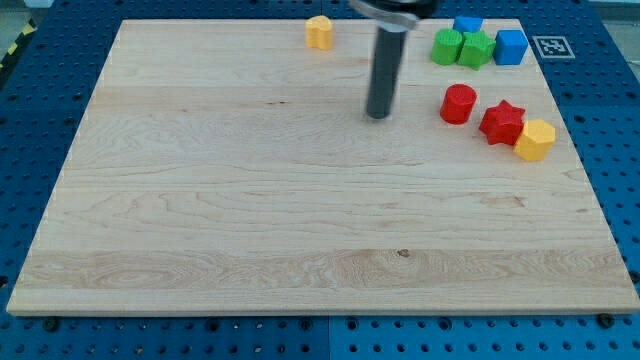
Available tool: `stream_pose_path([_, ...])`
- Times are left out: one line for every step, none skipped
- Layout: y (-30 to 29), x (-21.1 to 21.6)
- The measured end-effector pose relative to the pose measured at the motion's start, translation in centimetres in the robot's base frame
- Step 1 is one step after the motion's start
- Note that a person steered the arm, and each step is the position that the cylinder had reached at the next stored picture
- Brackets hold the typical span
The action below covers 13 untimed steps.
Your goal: Move the yellow heart into the red circle
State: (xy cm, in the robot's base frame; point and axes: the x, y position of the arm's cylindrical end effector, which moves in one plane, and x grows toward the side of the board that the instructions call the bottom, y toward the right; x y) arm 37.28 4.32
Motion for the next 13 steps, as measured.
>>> stream_pose_path([-6.9,-3.4])
stream_pose_path([-11.3,-10.1])
stream_pose_path([-11.3,-17.0])
stream_pose_path([-9.4,-18.0])
stream_pose_path([-6.1,-17.9])
stream_pose_path([-5.8,-17.9])
stream_pose_path([-4.4,-16.4])
stream_pose_path([-3.4,-13.1])
stream_pose_path([-3.4,-10.4])
stream_pose_path([-3.9,-9.9])
stream_pose_path([-5.0,-8.5])
stream_pose_path([-5.5,-4.4])
stream_pose_path([-5.5,-1.1])
